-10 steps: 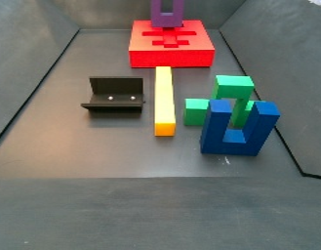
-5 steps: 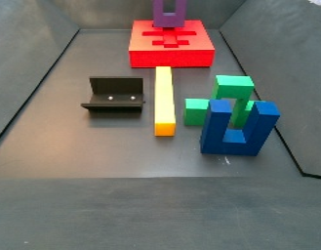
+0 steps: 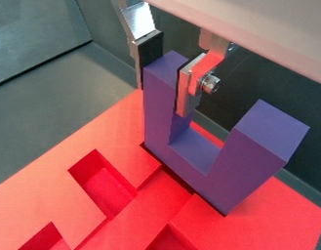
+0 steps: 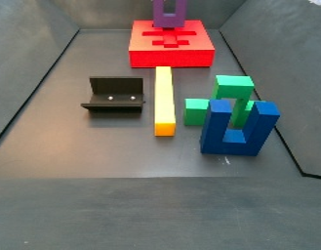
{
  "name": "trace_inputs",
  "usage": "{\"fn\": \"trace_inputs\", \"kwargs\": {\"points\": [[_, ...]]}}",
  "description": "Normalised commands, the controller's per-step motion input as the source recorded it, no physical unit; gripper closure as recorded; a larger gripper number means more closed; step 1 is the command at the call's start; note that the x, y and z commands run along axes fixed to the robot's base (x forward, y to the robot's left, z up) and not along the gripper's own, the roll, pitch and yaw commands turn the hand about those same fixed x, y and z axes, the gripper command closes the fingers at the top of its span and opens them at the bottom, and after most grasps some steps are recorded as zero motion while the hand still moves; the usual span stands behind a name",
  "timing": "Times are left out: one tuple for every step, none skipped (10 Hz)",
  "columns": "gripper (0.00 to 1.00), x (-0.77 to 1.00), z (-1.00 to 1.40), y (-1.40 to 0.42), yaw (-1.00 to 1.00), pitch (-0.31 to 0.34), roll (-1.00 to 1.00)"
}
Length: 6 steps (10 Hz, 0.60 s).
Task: Pick up the purple object. Move up. Place the purple object on the fixture. Regrasp the purple object. Move to above the board. Insert the purple object.
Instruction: Insert the purple object.
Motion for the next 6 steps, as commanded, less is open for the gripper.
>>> {"fn": "trace_inputs", "kwargs": {"points": [[1.0,0.0,-0.13,0.0,0.0,-0.069,-0.02],[1.0,0.0,-0.15,0.0,0.0,-0.07,-0.02],[1.0,0.0,-0.17,0.0,0.0,-0.064,0.0],[1.0,0.0,-0.26,0.0,0.0,-0.034,0.0],[1.0,0.0,-0.39,-0.01,0.0,0.0,0.09],[1.0,0.03,-0.44,-0.05,0.0,0.0,0.12]]}}
